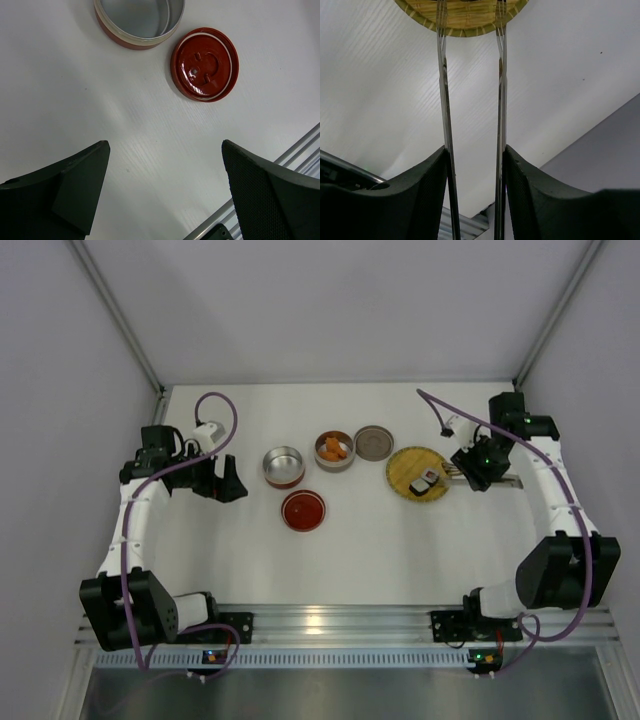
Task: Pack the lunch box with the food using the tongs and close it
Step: Pick up the fake food from the plate.
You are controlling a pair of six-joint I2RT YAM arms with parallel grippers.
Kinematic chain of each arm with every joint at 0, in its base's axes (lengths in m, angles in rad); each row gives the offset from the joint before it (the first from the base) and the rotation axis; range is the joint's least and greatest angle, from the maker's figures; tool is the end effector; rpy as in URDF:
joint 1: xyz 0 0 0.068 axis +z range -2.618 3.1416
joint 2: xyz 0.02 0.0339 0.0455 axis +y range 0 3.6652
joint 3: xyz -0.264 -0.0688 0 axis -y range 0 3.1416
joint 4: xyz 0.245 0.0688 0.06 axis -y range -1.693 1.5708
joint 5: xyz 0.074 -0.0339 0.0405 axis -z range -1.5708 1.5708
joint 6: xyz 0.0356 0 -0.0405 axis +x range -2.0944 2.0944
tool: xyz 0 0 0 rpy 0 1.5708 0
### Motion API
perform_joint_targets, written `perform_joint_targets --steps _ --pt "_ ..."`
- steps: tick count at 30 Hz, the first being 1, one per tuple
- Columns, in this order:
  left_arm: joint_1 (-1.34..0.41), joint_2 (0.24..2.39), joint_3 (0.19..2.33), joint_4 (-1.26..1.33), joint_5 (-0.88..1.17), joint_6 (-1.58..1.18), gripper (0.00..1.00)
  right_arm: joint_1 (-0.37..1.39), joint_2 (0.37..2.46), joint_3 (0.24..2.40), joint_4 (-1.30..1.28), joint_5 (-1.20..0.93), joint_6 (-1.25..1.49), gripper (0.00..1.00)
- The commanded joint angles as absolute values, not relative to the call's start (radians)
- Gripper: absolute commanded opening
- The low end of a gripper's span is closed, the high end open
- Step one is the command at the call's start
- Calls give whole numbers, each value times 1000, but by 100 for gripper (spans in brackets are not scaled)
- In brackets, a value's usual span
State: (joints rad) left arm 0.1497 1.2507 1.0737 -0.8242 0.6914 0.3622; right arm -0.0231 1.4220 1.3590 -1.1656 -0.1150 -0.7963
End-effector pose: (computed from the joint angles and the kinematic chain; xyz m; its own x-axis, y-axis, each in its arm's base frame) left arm 0.2440 0.0139 0.2946 -0.6989 0.1706 -0.6946 0.5056 0.8048 -0.3110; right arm 0.2659 -0.0021 0.3160 -0.6475 -0.6953 -0.3119 -0.6840 0.7107 -0.1643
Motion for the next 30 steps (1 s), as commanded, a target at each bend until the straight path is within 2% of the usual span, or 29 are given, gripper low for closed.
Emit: perform_joint_targets --steps 1,20,30 --pt "156 1250 1111 -822 718 371 98 -34 1431 1351 -1131 -107 -822 47" --pt "156 1272 1111 -807 719 357 98 -34 1516 1367 -1071 -123 -805 48" --pt "155 1278 1092 -798 723 354 98 -34 1563 1402 -1046 -149 -778 43"
